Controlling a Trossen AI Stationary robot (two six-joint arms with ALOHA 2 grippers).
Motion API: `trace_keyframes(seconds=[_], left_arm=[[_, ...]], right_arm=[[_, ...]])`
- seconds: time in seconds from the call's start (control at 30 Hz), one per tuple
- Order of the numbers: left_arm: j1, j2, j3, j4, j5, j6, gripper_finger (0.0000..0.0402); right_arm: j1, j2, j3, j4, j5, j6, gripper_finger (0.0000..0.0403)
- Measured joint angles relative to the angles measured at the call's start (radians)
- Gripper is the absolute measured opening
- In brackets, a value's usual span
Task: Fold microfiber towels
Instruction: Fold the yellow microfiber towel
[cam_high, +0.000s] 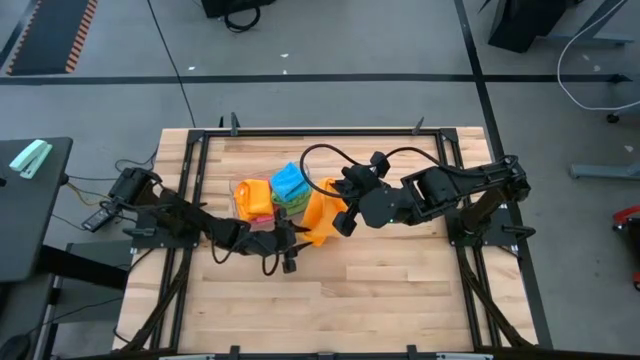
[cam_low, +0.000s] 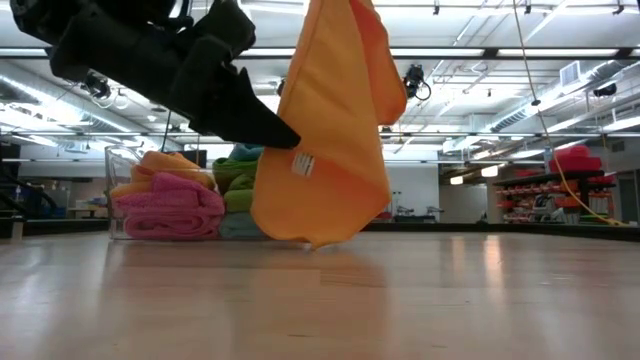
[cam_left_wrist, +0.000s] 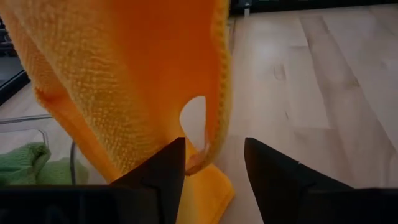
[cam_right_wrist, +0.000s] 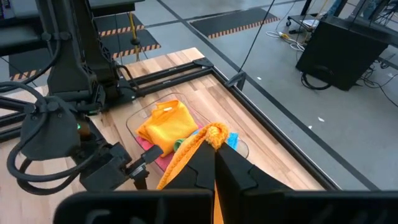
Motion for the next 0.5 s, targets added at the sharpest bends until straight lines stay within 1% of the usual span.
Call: trace_keyframes(seconds=[0.27, 0.37, 0.5], left_arm=[[0.002, 0.0, 0.0, 0.0, 0.012, 0.009, 0.0179], [0.001, 0.0, 0.0, 0.005, 0.015, 0.009, 0.0161], [0.002, 0.0, 0.0, 0.006, 0.014, 0.008, 0.0116]], right_arm=[[0.0, 0.0, 0.0, 0.0, 0.0, 0.0, 0.0007], [0.0, 0.0, 0.0, 0.0, 0.0, 0.0, 0.0007], [0.0, 0.0, -0.001, 0.0, 0.0, 0.0, 0.0007]])
